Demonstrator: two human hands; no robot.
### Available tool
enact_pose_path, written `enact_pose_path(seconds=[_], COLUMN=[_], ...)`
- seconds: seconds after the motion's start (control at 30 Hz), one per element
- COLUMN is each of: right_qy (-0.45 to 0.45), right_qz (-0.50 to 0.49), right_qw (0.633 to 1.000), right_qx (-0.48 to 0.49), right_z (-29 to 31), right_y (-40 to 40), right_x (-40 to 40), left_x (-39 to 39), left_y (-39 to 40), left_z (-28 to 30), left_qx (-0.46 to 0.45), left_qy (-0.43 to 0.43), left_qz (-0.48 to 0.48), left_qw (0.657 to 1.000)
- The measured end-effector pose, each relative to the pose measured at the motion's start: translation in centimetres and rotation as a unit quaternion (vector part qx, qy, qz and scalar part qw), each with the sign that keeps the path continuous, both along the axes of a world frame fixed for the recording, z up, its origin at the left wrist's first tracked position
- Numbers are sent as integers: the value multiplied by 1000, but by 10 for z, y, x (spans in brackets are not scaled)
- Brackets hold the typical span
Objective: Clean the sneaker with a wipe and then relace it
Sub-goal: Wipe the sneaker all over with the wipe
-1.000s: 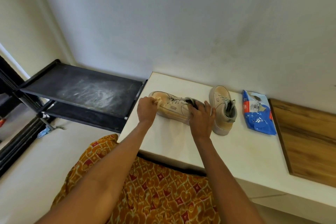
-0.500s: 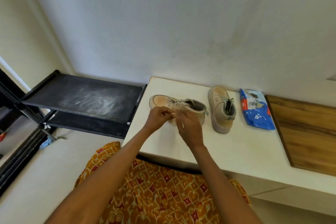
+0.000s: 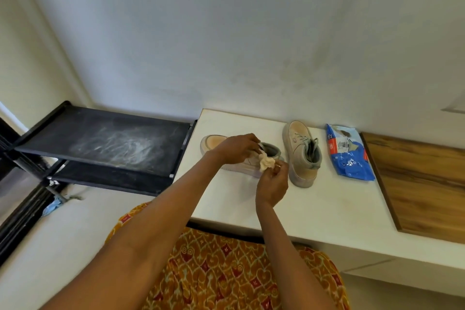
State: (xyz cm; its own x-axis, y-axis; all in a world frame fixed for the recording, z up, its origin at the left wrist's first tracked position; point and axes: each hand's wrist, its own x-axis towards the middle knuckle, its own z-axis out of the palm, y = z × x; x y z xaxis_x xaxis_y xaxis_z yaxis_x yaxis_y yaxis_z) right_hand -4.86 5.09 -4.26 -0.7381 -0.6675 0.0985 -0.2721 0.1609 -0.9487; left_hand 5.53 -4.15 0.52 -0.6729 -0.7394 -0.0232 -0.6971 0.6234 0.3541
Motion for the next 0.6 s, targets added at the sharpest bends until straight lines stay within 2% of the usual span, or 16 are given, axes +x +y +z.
enact_pose_path(seconds=[0.1,0.27,0.37,0.47,0.6], right_qy=[2,77,85,81,133], right_qz=[0,15,39,55,95], right_qw=[1000,994,991,989,982], right_qx=[26,82,93,115,93], right_z=[3,4,8,8,3], right_y=[-9,-39,-57,-72,-70], right_x=[-2,-15,-23,-28,-20], left_x=[-4,-16,-12,0,20], left_y=[-8,-16,-19,-19,-17], left_z=[15,24,30,33,25], left_qx=[-8,-12,28,53,-17], left_qy=[-37,-81,-91,-96,-77], left_qz=[-14,66,82,60,15], left_qw=[999,994,992,992,997])
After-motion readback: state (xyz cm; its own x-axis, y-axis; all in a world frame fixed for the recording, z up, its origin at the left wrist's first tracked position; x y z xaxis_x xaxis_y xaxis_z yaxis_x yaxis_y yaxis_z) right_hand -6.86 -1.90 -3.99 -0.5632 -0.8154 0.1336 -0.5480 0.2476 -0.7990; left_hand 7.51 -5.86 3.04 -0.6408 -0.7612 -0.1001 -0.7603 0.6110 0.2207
